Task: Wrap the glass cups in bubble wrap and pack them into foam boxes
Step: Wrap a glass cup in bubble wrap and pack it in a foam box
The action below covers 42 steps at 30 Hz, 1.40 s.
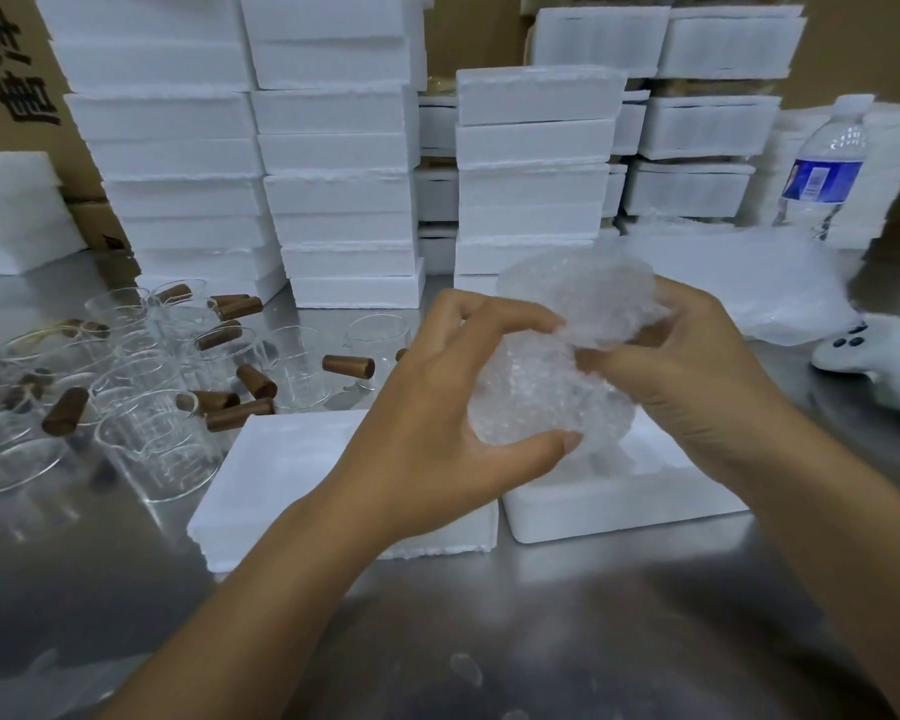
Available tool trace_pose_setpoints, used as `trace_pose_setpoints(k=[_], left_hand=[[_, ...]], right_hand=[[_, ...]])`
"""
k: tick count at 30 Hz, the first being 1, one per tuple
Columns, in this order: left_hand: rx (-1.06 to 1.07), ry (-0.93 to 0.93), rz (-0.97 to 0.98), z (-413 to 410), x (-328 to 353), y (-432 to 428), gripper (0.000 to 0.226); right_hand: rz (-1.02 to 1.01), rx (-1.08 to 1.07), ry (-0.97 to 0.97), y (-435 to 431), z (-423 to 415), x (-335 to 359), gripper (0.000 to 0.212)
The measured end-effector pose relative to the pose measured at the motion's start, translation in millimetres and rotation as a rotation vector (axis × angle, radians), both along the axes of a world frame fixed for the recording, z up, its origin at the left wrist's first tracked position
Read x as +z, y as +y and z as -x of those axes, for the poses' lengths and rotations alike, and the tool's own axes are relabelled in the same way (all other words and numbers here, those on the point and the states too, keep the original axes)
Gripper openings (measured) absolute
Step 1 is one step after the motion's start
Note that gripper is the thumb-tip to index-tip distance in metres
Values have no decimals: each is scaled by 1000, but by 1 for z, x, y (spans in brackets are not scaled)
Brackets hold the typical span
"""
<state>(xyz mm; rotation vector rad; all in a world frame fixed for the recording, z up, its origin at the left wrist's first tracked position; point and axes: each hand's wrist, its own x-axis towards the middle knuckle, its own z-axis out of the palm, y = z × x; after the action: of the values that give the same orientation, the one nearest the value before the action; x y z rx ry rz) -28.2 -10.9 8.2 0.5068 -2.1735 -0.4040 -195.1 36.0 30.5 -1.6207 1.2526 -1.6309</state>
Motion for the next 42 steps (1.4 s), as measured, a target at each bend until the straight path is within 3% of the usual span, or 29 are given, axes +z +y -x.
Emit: trace_pose_setpoints(k=[2,6,11,13,16,19,21,24,27,30,34,36,39,42], left_hand=[[28,38,-29,-1,1,-2,50],[62,81,-118,-2,0,-5,45],[34,129,-273,-2,-1,-6,69],[31,118,-238,-2,-1,-5,72],[74,72,-90,-1,-2,-5,57],[92,51,-49,0,-2,-3,49],[108,79,-86,0,-1,-3,45],[146,164,-211,-2,3,-5,44],[120,288,-410,-4,5,-7,50],[96,359,-480,-4,4,-9,52],[105,353,-500,-4,1,-11,50],[91,304,-489,-5,1,-13,50],[74,89,-398,-12,4,-18,39],[51,-23,-386,-16,5,-21,39]], right_hand=[[-4,46,-36,-1,2,0,18],[32,150,8,0,0,0,17],[86,-14,217,-2,-4,-6,19],[64,-67,305,-3,-6,-9,17],[33,-99,483,-4,-3,-13,36],[43,-147,643,-5,-1,-13,36],[94,-163,579,-4,-1,-11,33],[206,-216,289,-3,2,-4,32],[141,-160,-9,-4,11,3,29],[-33,-22,-66,-8,13,-1,18],[-63,20,-143,-10,10,-8,8],[-73,39,-219,-10,11,-7,10],[-86,55,-253,-10,12,-8,22],[-88,29,-228,-11,12,-10,17]])
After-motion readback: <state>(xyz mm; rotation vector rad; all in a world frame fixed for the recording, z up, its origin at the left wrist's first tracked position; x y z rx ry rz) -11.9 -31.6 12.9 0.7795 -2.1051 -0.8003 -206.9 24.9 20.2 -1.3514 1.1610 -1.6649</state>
